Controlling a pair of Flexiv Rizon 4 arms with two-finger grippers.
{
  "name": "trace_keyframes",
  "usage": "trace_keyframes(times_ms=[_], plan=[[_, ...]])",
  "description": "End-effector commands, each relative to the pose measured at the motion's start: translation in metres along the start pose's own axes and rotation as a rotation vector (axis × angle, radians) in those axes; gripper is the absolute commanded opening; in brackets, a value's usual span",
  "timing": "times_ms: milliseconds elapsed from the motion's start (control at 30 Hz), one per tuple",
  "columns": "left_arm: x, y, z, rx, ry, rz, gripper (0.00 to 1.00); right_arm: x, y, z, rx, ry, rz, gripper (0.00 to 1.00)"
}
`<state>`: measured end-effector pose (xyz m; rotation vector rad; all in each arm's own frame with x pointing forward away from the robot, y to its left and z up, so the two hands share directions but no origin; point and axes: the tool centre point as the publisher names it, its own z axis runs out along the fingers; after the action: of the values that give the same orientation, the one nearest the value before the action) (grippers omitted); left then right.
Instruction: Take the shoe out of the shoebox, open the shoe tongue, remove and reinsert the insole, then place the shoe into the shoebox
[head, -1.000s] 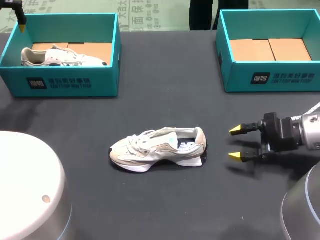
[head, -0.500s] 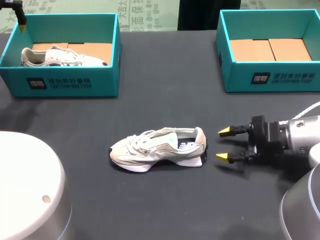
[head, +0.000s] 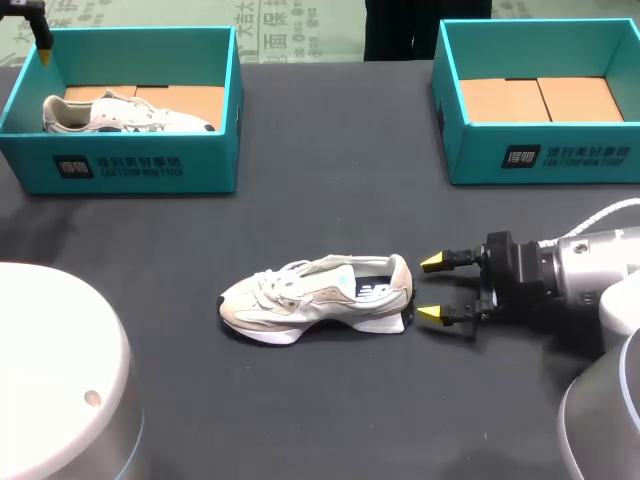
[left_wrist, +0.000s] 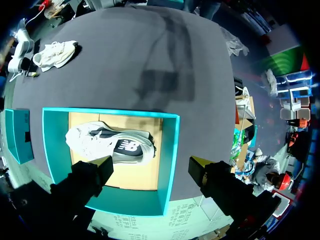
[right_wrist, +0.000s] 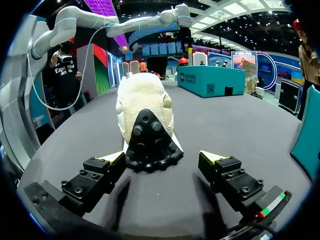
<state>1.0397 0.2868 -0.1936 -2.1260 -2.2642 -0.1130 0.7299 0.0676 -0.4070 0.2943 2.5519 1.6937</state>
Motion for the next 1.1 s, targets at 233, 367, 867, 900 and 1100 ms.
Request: trace_keyframes(times_ms=[233,367,867,900,1100], plan=[[0.000,-0.001,0.000,-0.003,0.002,0.000,1.00,-0.002,0.002,0.015,-0.013,0.034,0.002,1.00],[0.000,-0.001,0.000,-0.003,0.002,0.000,1.00,-0.001,0.004,0.018,-0.010,0.042,0.012,1.00],[0.000,-0.001,0.000,-0.003,0.002,0.000,1.00,0.006,0.009,0.022,-0.026,0.081,0.012,1.00],[0.000,-0.001,0.000,-0.003,0.002,0.000,1.00,0.007,0.010,0.022,-0.028,0.080,0.010,1.00],[0.000,-0.001,0.000,-0.003,0.002,0.000,1.00,0.012,0.011,0.024,-0.038,0.083,-0.005,1.00]])
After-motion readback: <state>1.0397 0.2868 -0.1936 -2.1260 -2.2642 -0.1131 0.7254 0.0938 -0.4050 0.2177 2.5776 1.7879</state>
